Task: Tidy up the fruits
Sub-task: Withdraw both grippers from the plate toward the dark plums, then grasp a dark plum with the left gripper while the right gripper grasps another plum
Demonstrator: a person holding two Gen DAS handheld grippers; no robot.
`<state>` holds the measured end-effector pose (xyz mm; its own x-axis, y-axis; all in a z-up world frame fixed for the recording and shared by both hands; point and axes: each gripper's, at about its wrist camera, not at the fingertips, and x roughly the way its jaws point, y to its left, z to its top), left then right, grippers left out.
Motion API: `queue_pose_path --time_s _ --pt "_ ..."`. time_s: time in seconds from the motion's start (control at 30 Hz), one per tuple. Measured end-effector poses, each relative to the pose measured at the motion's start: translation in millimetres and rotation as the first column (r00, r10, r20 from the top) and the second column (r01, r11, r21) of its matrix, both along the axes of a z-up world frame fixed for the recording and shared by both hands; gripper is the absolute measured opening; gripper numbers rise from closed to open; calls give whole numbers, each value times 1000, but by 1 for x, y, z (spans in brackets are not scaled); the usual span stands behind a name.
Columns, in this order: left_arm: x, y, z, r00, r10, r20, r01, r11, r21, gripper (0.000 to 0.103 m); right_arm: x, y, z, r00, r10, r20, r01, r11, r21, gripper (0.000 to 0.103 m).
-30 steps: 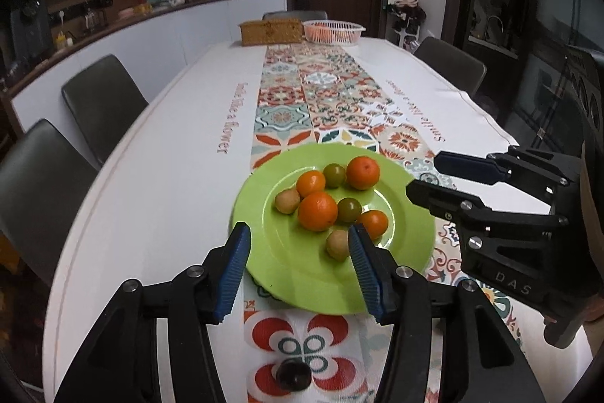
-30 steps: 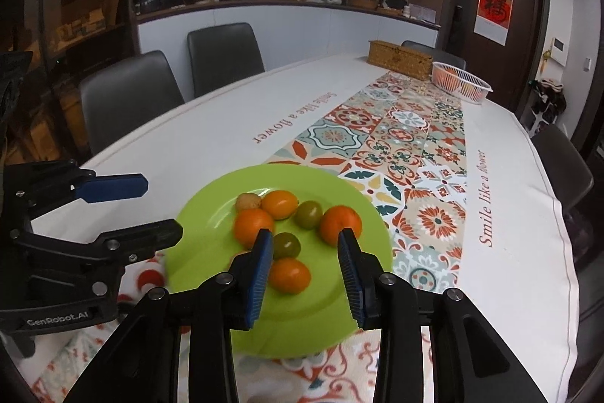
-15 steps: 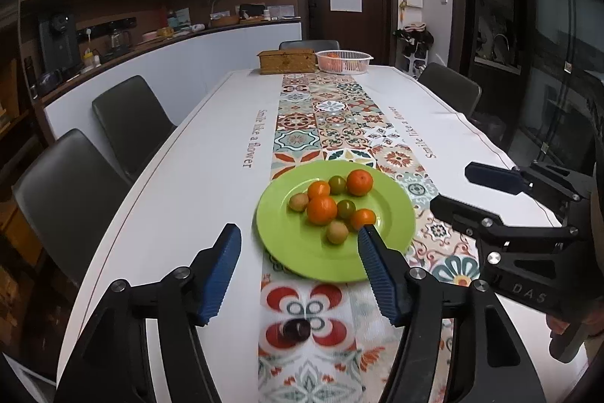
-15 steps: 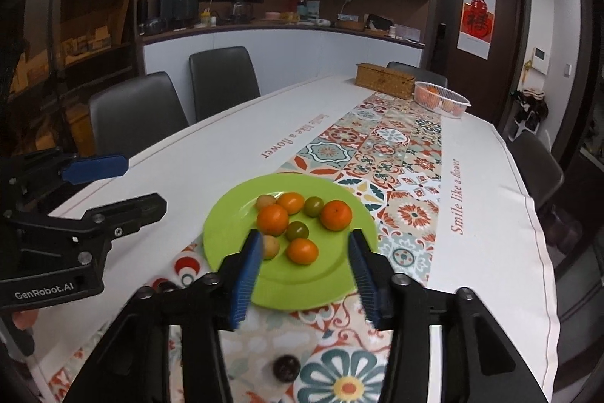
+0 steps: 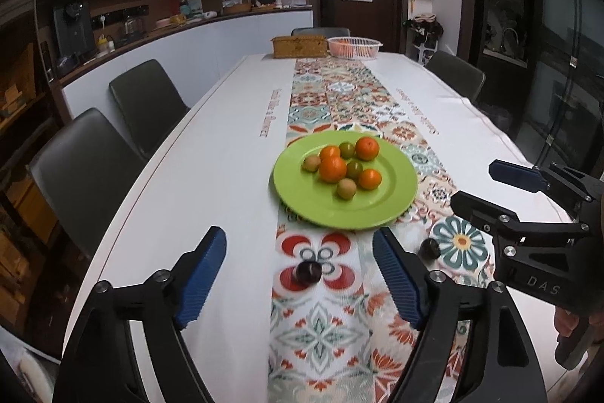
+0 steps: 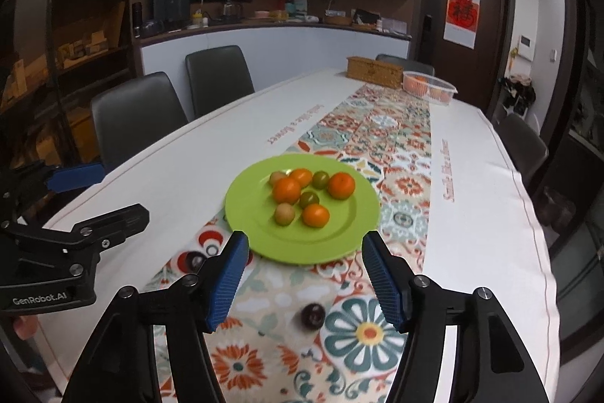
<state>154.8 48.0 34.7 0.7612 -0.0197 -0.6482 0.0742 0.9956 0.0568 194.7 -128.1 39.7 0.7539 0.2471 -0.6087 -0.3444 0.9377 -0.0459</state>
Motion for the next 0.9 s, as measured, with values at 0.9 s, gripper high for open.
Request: queue_pose_path --time_s 0.9 --pt "33 15 -88 969 1 -247 5 1000 23 86 22 -7 -86 955 -130 -266 132 991 -11 63"
